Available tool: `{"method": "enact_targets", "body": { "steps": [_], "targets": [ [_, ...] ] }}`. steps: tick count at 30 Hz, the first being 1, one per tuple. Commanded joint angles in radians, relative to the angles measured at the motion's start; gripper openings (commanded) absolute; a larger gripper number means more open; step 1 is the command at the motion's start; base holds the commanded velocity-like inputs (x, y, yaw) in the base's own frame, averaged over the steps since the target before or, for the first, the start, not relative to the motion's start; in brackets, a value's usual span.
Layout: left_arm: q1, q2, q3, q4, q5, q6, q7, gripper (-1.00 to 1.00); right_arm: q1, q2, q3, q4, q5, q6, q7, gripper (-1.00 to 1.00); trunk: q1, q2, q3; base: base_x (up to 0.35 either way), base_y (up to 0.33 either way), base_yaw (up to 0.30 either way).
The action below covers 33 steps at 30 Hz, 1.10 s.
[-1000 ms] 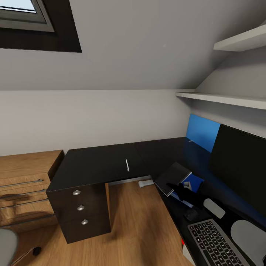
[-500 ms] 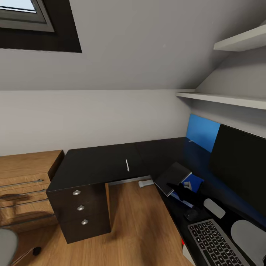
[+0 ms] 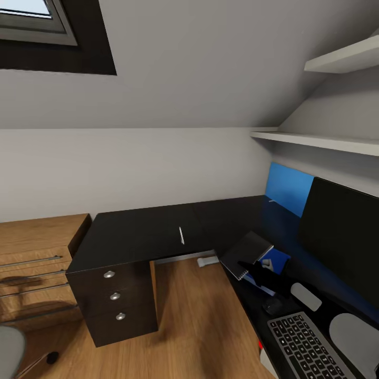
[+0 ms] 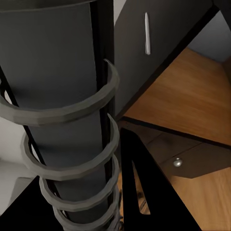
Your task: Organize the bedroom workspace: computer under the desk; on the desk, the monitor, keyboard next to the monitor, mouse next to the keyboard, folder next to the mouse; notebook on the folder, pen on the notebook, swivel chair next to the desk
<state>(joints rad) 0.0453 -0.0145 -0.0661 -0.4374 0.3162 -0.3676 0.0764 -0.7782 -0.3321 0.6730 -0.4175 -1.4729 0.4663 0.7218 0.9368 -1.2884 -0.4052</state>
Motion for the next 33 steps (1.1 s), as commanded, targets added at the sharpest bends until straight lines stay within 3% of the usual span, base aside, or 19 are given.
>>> {"method": "enact_targets", "body": {
  "steps": [1, 18, 26, 33],
  "targets": [
    [0.0, 0.001, -0.007, -0.002, 0.004, -0.002, 0.008, 1.0, -0.001, -0.002, 0.005, 0.0, -0.013, 0.012, 0.004, -1.0, 0.0, -0.001, -0.001, 0.0, 0.0, 0.0],
    [0.0, 0.001, -0.007, -0.001, 0.004, -0.002, 0.008, 1.0, -0.001, -0.036, 0.0, 0.009, -0.026, 0.123, 0.004, -1.0, 0.0, -0.001, -0.001, 0.0, 0.0, 0.0],
    [0.0, 0.0, -0.007, -0.002, 0.003, -0.003, 0.008, 1.0, -0.001, -0.052, -0.001, 0.036, -0.129, 0.146, 0.003, -1.0, 0.0, -0.001, -0.001, 0.0, 0.0, 0.0],
    [0.0, 0.0, -0.007, -0.002, 0.003, -0.003, 0.008, 1.0, -0.001, -0.054, -0.001, 0.064, -0.158, 0.148, 0.002, -1.0, 0.0, -0.001, -0.001, 0.0, 0.0, 0.0]
  ]
}}
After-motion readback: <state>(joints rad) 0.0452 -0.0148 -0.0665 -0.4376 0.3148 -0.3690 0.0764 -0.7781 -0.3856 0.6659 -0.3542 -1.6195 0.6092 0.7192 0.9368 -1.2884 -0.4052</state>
